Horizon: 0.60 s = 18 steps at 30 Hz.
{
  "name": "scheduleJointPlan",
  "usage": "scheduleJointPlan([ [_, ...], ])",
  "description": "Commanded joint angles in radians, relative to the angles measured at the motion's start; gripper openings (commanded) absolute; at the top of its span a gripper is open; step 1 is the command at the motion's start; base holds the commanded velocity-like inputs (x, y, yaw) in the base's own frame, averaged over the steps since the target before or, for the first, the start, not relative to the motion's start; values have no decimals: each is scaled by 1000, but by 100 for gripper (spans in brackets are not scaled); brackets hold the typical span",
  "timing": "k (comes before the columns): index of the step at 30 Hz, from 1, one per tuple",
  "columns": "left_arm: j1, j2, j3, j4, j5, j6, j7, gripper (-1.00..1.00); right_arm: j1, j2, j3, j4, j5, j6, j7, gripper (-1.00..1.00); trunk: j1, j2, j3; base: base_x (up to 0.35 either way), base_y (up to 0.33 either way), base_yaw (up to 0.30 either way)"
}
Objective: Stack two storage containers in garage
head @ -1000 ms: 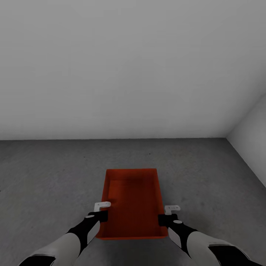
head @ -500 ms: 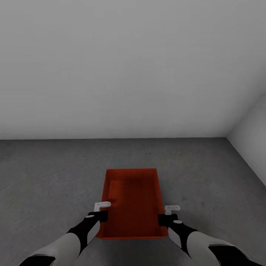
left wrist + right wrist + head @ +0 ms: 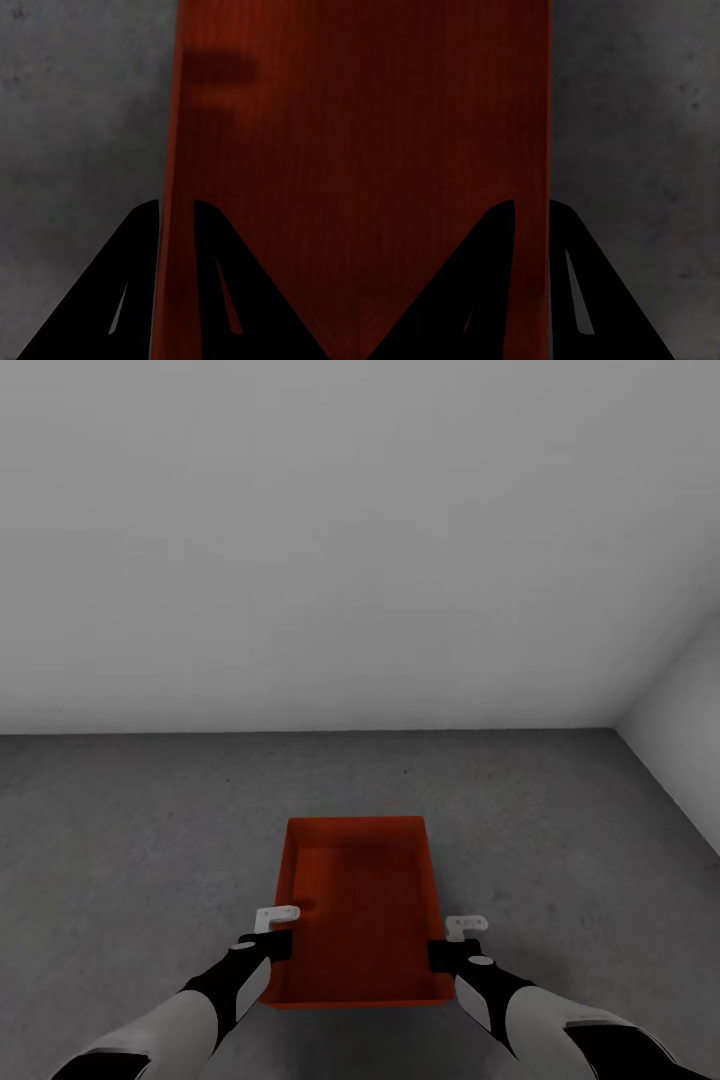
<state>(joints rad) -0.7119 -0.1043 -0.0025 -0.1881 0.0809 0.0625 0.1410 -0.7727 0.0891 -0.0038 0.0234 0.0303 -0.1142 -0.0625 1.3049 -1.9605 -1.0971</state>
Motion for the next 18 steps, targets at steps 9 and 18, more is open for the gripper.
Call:
scheduleJointPlan([
  [9, -1, 46, 46, -14, -10, 7, 17, -100, 0, -6, -8, 4, -9, -5, -7, -100, 34, -64, -29, 0, 0, 0],
  [18, -1, 46, 46, -14, -10, 7, 17, -100, 0, -6, -8, 4, -9, -5, -7, -100, 46, -85, -38, 0, 0, 0],
])
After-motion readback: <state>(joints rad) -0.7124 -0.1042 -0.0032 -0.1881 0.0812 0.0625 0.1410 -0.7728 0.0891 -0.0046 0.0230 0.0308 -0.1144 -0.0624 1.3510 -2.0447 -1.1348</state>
